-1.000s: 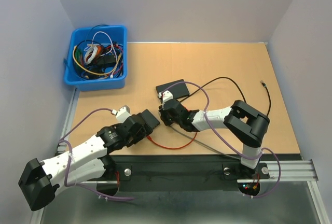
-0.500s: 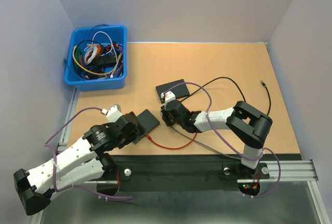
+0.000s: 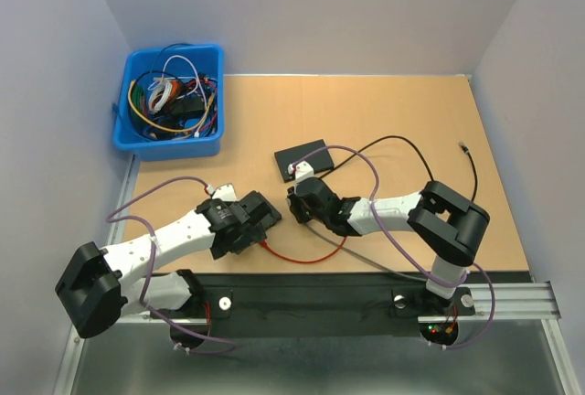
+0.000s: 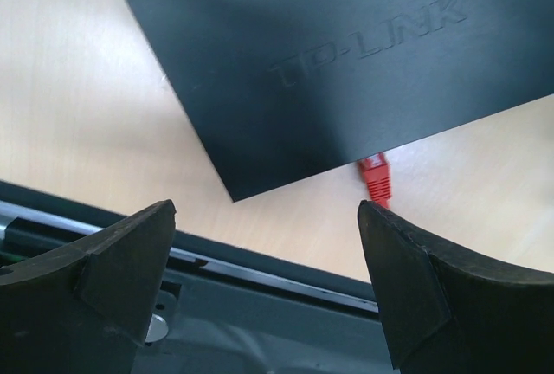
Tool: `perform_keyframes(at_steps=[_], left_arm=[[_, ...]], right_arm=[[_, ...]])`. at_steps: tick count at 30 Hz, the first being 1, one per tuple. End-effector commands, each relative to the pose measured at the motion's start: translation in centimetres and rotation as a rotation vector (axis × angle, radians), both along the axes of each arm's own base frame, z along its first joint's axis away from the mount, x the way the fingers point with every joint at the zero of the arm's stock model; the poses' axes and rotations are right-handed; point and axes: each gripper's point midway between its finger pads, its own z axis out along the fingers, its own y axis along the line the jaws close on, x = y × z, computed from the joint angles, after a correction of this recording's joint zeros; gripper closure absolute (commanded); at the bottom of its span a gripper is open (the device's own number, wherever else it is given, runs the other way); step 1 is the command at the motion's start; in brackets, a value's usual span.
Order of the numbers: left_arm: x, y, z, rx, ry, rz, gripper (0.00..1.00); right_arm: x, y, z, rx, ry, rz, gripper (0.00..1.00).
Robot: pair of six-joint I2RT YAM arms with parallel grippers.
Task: Insert the plug into the switch port
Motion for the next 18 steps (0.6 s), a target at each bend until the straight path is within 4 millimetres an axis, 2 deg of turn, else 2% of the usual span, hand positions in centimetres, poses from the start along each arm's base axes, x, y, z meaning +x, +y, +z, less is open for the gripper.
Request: perform_keyframes(at_steps=[1, 4, 8, 14, 18], left_arm=[[2.0, -1.1, 1.1, -0.045, -0.077, -0.012, 0.01], [2.4, -2.4, -0.2, -0.135, -0.081, -0.021, 0.01], [2.0, -1.5, -2.8, -0.149, -0.070, 0.008, 0.01], [1.8, -1.6, -4.1, -0.195, -0.083, 0.021, 0.01], [2.2, -2.8, -2.9, -0.261, -0.106, 0.016, 0.01]], right_arm=[[-0.1, 0.5, 0.6, 0.019, -0.013, 0.002, 1.00], [-0.1, 0.3, 0.6, 0.017, -0.014, -0.003, 1.00], [0.0, 0.1, 0.7, 0.014, -0.020, -0.010, 1.00], [0.1, 0.0, 0.4, 0.004, -0.020, -0.012, 0.99], [0.2, -0.1, 0.6, 0.003, -0.029, -0.021, 1.00]])
